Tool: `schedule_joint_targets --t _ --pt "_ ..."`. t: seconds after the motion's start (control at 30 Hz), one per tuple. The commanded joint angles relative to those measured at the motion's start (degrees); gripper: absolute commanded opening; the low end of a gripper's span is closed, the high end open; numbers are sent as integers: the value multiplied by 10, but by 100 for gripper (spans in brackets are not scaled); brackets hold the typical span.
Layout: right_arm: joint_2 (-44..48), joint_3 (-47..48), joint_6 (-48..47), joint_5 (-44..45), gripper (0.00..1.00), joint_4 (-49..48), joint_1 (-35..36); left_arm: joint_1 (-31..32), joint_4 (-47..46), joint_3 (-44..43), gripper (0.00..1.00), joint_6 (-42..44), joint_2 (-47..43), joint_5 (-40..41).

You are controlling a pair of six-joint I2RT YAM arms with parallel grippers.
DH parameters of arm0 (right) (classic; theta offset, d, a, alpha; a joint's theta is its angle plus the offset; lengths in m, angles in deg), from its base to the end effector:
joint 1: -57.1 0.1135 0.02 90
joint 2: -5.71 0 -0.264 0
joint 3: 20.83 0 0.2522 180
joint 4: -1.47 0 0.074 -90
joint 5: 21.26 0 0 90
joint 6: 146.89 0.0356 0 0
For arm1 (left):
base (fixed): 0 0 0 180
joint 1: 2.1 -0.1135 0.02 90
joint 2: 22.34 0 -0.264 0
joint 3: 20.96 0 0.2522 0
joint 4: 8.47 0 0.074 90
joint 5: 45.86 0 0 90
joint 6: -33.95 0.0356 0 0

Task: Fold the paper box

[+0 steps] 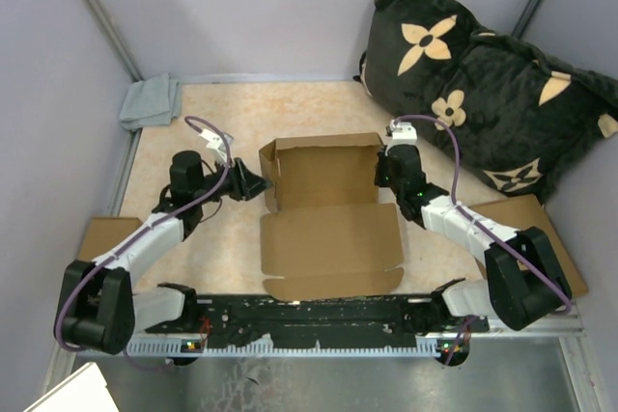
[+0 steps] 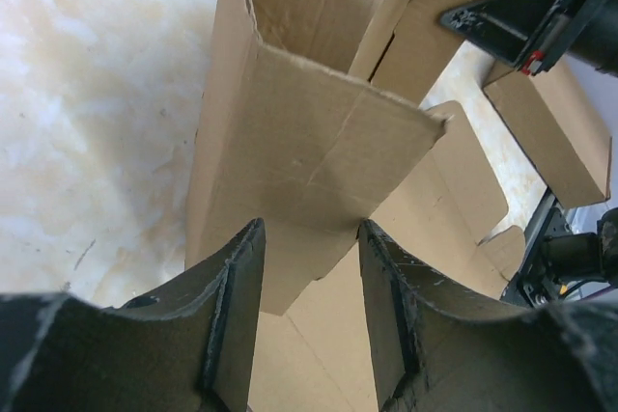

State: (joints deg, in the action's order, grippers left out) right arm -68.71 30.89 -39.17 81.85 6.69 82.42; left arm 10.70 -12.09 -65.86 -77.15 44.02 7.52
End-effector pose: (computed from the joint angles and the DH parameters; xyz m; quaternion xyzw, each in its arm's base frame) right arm 0.2545 0.1115 0.2196 0.0023 0.8532 0.0969 0.5124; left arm 0.2357 -0.0753 0.2317 0.1290 0.7787 -0.4059 0.4608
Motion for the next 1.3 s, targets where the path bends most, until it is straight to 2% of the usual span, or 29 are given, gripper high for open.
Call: schedule_joint_targets --t 0.0,0.5,0.67,0.87,0.97,1.1,1.27 --pt "11 10 13 -22 4 -16 -1 13 -8 -1 50 12 23 13" --pt "13 8 17 -29 5 -13 -2 62 -42 -26 49 24 54 -1" --pt "15 7 18 -24 6 -11 -1 74 23 -51 45 58 59 56" --pt "5 12 25 -20 6 -6 -1 90 72 -77 44 99 37 85" --pt "-4 20 34 -1 5 10 -2 89 125 -88 45 118 -4 131" --pt "-14 22 45 3 4 8 -5 89 168 -83 53 131 -72 244" --pt "-26 26 47 -5 4 9 -7 83 160 -54 65 144 -118 360"
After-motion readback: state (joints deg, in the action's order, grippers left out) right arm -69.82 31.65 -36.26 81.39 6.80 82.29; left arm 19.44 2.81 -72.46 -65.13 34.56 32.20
